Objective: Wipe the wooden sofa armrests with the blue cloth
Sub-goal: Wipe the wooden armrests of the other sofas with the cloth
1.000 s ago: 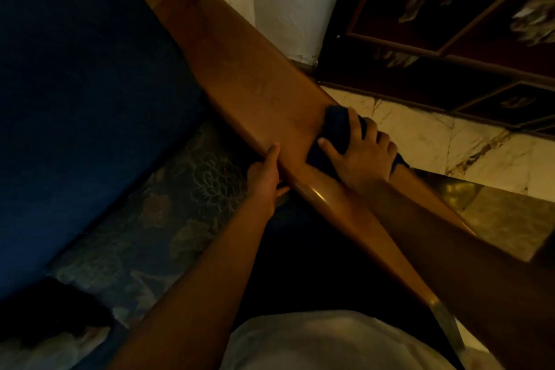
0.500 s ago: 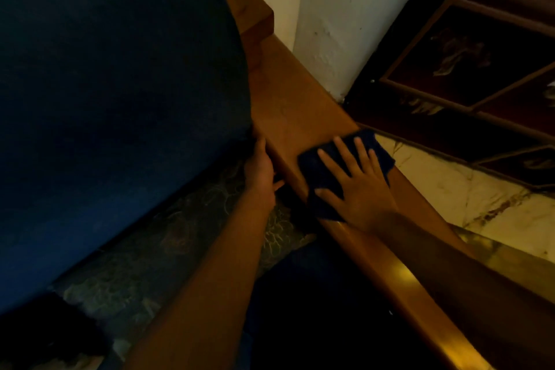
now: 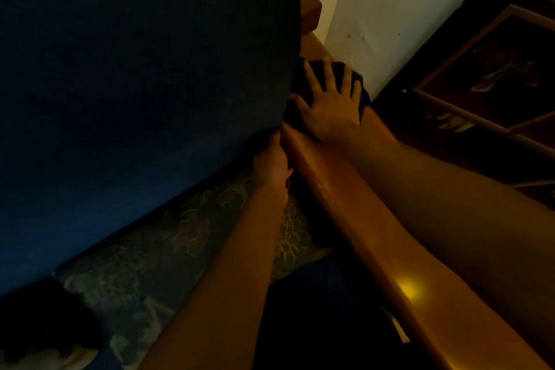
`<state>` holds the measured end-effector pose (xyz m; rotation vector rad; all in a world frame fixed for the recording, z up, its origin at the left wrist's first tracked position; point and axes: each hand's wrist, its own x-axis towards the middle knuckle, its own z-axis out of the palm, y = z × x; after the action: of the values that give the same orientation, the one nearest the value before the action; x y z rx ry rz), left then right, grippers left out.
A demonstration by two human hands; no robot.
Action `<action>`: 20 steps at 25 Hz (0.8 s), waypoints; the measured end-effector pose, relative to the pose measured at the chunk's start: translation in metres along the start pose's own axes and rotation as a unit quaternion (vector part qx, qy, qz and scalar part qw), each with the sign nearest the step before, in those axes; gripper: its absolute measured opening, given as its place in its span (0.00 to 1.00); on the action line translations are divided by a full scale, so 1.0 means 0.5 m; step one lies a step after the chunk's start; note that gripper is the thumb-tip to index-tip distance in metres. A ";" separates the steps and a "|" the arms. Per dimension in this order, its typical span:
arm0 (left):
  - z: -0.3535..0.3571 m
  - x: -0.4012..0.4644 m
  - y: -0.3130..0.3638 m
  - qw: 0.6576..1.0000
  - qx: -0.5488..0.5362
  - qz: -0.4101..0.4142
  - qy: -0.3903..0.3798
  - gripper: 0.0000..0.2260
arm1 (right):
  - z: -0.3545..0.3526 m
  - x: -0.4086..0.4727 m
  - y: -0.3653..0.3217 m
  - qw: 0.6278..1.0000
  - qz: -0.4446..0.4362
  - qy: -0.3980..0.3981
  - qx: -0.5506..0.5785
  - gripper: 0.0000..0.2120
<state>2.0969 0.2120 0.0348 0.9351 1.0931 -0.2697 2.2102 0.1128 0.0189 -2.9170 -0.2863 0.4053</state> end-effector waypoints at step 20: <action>0.036 -0.100 -0.198 0.982 0.184 0.045 -0.001 0.29 | 0.148 -0.688 0.297 0.991 -0.018 0.097 -0.085 0.49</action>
<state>2.0245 0.1260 0.0287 1.3100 1.0121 -0.4068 1.8885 -0.0928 0.0045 -3.0827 -0.3595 0.0933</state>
